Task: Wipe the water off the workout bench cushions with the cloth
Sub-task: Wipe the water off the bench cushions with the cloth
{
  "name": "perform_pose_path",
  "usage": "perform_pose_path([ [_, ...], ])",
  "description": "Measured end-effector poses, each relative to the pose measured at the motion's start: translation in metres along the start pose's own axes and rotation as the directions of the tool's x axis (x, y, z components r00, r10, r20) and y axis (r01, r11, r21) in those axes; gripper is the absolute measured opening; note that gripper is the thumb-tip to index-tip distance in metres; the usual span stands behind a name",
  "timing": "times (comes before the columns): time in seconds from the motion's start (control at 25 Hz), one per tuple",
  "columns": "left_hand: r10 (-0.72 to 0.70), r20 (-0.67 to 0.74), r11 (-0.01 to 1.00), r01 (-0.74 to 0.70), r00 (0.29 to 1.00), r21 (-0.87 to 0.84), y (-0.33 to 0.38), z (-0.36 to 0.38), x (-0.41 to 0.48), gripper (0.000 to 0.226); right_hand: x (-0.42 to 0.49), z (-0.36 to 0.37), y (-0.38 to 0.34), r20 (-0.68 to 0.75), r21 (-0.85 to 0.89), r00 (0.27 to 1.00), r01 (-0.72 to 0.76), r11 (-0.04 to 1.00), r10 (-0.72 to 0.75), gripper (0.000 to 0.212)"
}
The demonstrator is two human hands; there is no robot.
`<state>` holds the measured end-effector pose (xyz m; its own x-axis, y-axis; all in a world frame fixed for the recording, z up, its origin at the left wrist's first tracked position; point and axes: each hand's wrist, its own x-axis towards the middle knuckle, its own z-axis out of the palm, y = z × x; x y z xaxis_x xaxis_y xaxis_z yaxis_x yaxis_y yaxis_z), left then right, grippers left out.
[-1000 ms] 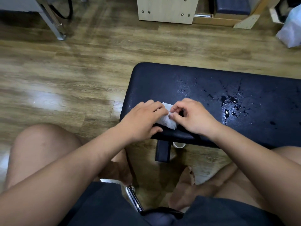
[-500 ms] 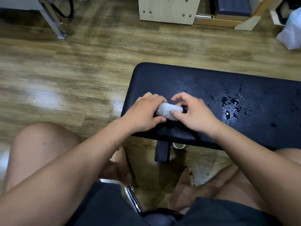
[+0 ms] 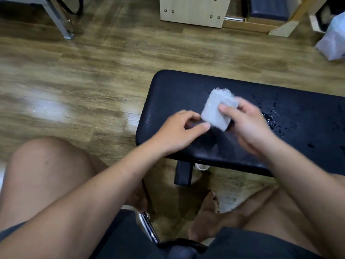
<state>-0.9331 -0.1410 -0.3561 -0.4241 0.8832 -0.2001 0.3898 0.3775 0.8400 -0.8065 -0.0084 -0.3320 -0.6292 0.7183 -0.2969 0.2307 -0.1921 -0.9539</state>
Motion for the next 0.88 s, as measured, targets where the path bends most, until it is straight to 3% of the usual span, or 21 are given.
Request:
perform_pose_path([
  [0.04, 0.025, 0.066, 0.913, -0.05, 0.997, 0.405, -0.004, -0.01, 0.006, 0.081, 0.015, -0.012, -0.009, -0.012, -0.31, 0.99, 0.13, 0.942, -0.141, 0.009],
  [0.08, -0.014, 0.116, 0.716, -0.071, 0.993, 0.694, -0.006, -0.021, 0.013, 0.097, 0.031, -0.022, -0.019, 0.03, -0.596, 0.966, 0.224, 0.771, -0.257, 0.013],
  [0.12, -0.088, 0.148, 0.56, -0.074, 0.985, 0.825, -0.006, -0.028, 0.02, 0.113, 0.048, -0.029, -0.027, 0.103, -0.776, 0.945, 0.271, 0.569, -0.31, 0.018],
  [0.16, -0.174, 0.169, 0.487, -0.064, 0.97, 0.871, -0.006, -0.031, 0.026, 0.124, 0.065, -0.034, -0.031, 0.177, -0.866, 0.932, 0.301, 0.4, -0.317, 0.025],
  [0.24, -0.308, 0.202, 0.504, -0.021, 0.93, 0.864, -0.005, -0.027, 0.037, 0.135, 0.092, -0.033, -0.029, 0.275, -0.94, 0.932, 0.313, 0.137, -0.237, 0.036],
  [0.28, -0.337, 0.209, 0.521, -0.004, 0.918, 0.854, -0.004, -0.024, 0.042, 0.137, 0.098, -0.029, -0.024, 0.311, -0.943, 0.93, 0.327, 0.055, -0.196, 0.037],
  [0.44, -0.407, 0.229, 0.531, 0.025, 0.885, 0.847, 0.0, -0.02, 0.051, 0.142, 0.07, -0.029, 0.0, 0.395, -0.917, 0.91, 0.399, 0.009, -0.124, 0.037],
  [0.56, -0.418, 0.237, 0.525, 0.02, 0.877, 0.851, -0.001, -0.018, 0.056, 0.144, -0.005, -0.024, 0.013, 0.631, -0.772, 0.776, 0.63, 0.083, -0.025, 0.037],
  [0.64, -0.424, 0.239, 0.526, 0.022, 0.874, 0.85, -0.002, -0.017, 0.055, 0.145, -0.019, -0.02, 0.011, 0.679, -0.734, 0.728, 0.667, 0.129, 0.095, 0.04],
  [0.76, -0.427, 0.247, 0.542, 0.028, 0.87, 0.84, -0.003, -0.018, 0.057, 0.144, 0.056, -0.026, -0.002, 0.549, -0.835, 0.834, 0.546, 0.072, 0.046, 0.035],
  [0.88, -0.431, 0.254, 0.553, 0.032, 0.866, 0.832, -0.003, -0.018, 0.057, 0.144, 0.15, -0.038, -0.024, 0.306, -0.947, 0.94, 0.316, 0.056, -0.149, 0.027],
])
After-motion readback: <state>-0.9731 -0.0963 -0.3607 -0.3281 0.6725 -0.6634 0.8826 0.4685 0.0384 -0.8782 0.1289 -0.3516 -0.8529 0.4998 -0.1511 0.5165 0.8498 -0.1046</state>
